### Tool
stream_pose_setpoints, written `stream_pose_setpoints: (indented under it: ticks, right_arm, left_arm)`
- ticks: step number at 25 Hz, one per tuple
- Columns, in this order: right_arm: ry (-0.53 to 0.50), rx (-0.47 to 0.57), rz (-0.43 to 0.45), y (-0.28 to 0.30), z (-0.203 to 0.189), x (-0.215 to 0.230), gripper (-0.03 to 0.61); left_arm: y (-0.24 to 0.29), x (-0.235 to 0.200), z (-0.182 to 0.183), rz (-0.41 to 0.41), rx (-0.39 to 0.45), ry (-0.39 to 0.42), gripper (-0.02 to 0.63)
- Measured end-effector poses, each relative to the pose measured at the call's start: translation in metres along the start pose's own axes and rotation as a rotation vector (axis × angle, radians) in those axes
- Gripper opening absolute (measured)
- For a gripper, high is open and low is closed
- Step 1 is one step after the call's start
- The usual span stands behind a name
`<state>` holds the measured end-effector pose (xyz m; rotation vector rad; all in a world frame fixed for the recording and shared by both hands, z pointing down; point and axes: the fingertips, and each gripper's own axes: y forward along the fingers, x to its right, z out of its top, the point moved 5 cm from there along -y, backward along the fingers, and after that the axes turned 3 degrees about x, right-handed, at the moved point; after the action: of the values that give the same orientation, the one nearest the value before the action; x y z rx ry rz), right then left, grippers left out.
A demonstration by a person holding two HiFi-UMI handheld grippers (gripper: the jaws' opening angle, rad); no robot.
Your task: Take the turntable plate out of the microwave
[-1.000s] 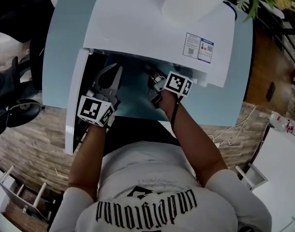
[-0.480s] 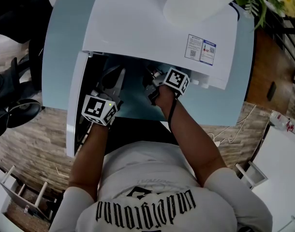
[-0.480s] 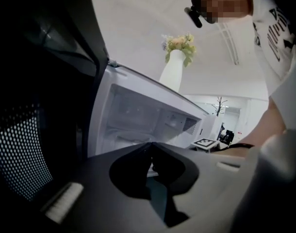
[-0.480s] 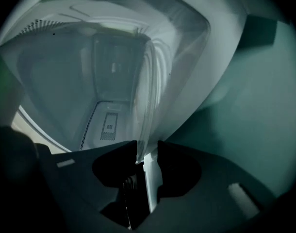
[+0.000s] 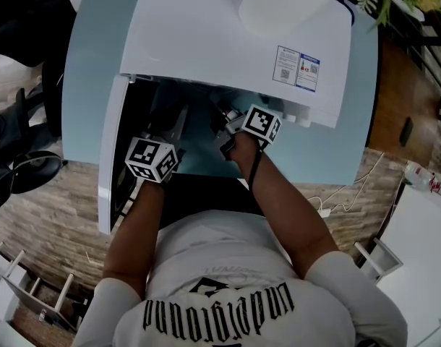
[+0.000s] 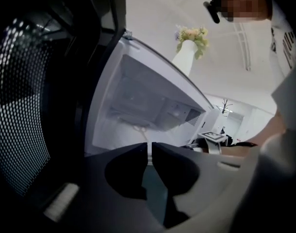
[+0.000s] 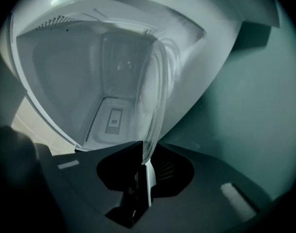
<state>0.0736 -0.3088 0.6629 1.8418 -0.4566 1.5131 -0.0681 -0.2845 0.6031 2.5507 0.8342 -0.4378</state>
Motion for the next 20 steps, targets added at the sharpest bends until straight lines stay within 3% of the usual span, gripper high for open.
stream_pose_setpoints:
  ticks: [5, 10, 15, 20]
  right_arm:
    - [-0.005, -0.009, 0.001, -0.011, -0.004, 0.004, 0.052]
    - [-0.010, -0.029, 0.001, -0.023, -0.013, 0.006, 0.052]
    - [-0.013, -0.064, 0.010, -0.039, -0.023, 0.008, 0.052]
    - [-0.034, -0.100, 0.018, -0.053, -0.032, 0.011, 0.052]
  left_arm:
    - [-0.002, 0.001, -0.021, 0.033, -0.041, -0.114, 0.062]
    - [-0.008, 0.003, -0.043, 0.075, -0.046, -0.300, 0.128]
    - [-0.015, -0.002, -0.055, 0.078, -0.045, -0.418, 0.200]
    - [-0.009, 0.003, -0.068, -0.012, -0.025, -0.591, 0.232]
